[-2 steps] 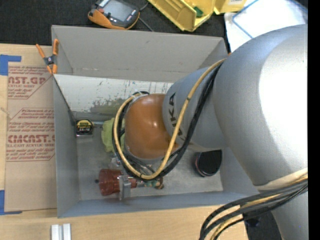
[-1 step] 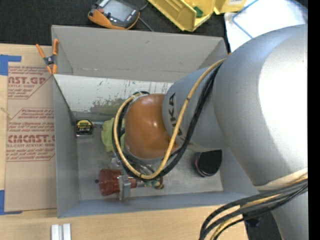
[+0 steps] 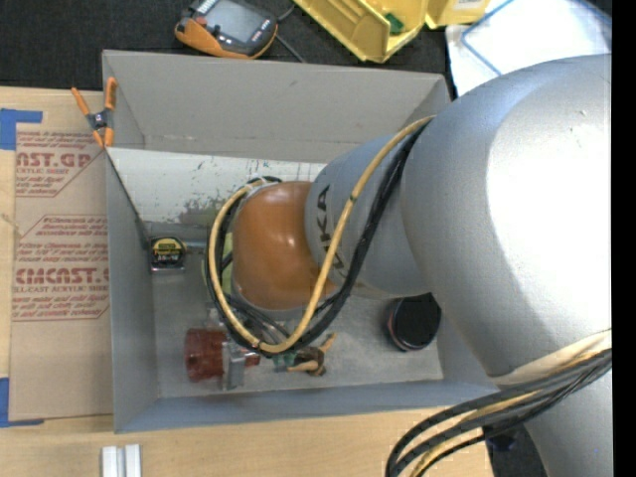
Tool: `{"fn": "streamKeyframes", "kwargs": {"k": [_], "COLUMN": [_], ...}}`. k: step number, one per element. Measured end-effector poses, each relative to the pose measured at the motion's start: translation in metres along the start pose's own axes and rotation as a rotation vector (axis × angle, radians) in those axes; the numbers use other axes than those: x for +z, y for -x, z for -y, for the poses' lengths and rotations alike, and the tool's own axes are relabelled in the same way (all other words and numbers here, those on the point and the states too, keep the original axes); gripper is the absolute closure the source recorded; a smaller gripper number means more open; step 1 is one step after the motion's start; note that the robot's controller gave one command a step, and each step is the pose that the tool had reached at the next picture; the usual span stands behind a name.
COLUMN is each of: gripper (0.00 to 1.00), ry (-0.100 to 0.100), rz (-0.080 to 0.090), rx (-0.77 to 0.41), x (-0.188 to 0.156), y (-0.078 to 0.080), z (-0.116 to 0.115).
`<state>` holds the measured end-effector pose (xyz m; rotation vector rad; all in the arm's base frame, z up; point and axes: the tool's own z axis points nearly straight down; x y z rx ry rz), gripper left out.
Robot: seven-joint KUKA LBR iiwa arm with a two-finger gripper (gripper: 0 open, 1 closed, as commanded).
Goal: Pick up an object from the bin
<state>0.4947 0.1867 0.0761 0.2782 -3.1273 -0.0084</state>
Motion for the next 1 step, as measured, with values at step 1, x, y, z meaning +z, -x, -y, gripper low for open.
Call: {"fn": "streamKeyframes", "kwargs": {"k": [1], "gripper": [1.00], "ry": [-0.003], "rz": [-0.002], "rx": [0.002], "x": [-0.1592], "y": [-0.0140], "z": [0.0075]}}
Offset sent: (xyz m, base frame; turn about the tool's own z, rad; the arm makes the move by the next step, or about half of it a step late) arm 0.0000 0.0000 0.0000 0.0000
